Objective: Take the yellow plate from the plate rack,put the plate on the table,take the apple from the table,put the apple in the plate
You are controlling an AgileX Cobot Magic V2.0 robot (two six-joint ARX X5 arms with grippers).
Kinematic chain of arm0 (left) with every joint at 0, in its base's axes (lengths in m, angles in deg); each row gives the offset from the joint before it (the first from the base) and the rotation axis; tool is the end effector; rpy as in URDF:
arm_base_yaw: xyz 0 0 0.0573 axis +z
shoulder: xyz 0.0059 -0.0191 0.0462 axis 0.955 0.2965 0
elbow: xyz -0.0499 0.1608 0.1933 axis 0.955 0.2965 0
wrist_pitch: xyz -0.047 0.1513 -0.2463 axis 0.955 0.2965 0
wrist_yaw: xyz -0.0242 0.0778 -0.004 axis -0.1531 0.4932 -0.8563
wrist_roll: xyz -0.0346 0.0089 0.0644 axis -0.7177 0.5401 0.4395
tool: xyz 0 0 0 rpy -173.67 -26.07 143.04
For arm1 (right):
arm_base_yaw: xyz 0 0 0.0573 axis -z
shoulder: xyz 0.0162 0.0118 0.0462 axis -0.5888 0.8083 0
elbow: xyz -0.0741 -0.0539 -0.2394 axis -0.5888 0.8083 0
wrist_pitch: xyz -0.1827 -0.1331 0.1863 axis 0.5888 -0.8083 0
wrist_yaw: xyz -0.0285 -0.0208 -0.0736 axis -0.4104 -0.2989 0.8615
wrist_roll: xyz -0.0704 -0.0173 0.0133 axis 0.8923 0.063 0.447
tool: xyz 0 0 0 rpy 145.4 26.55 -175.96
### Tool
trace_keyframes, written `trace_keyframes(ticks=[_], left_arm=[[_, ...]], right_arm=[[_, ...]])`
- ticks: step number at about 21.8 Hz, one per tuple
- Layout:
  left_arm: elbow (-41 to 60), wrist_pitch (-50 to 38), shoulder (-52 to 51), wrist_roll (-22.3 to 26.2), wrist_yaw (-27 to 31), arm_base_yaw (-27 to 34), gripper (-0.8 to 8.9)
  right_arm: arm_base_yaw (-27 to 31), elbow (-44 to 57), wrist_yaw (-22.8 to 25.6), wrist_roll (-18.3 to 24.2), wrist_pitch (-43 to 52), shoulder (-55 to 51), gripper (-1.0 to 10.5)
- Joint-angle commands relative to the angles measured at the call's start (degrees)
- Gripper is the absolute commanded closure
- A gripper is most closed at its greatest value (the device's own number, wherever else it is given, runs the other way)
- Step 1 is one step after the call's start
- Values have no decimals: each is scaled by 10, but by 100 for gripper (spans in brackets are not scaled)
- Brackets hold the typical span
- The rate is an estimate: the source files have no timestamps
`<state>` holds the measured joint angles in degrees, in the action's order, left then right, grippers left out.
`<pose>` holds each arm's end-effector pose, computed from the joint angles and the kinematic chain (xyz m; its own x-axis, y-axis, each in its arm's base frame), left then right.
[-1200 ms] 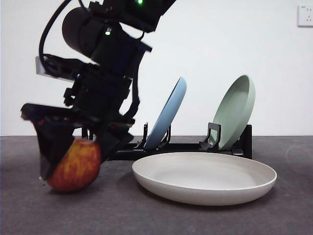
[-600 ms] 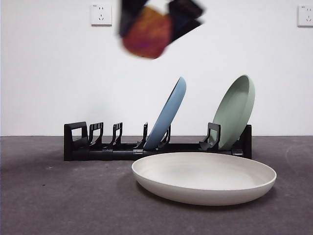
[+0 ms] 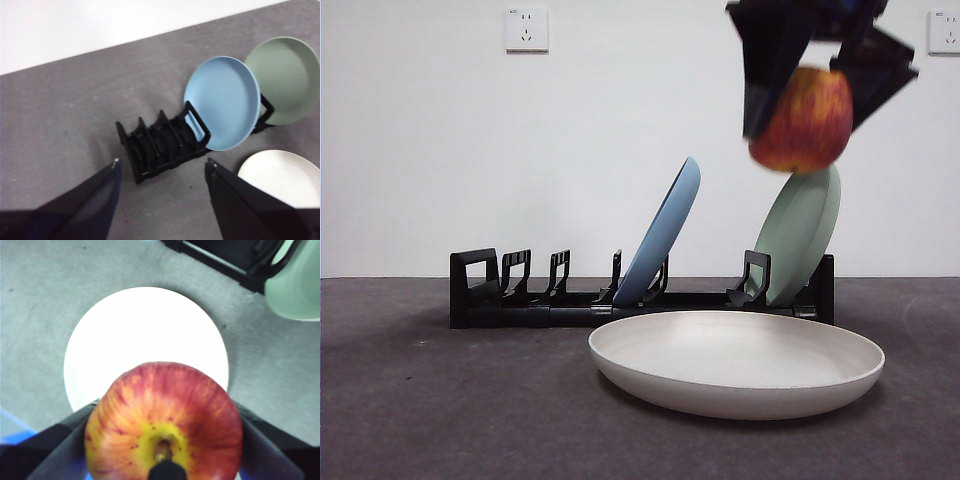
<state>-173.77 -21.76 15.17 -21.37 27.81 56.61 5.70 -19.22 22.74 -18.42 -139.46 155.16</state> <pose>0.2423 -0.0742 0.4415 0.8049 -0.3034 -0.5099 0.3547 0.9350 0.0035 0.2973 0.1807 0.2689 0.3152 0.2975 -0.9012 -0.5464 0.8333 0.0840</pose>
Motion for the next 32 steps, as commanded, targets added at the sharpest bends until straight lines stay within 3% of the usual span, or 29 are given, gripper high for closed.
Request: trace_keyframes(ticks=[1,6,16,17,20,23,32], left_arm=[[4,-6,-2,7,-8,0,534],[4,-6,-2,7,-9,0,534],[4,0,-2,7,-9,0,534],[4,2,-2,7,-9,0,534],[4,3,-2,7,-9,0,534],[4,4,-2,7,-9,0,534],[4,3,-2,7,-9,0,534]], right_arm=[[-3,59,-3,-27,72,6,958],[-20,155,-4,-59,229,35,959],[-50,155,-1,-61,266,166,935],[-51,155,0,-61,266,166,918],[-56,155,0,-61,266,165,604],[-57,155,16,-61,266,165,465],[-56,153,17,-61,258,154,443]])
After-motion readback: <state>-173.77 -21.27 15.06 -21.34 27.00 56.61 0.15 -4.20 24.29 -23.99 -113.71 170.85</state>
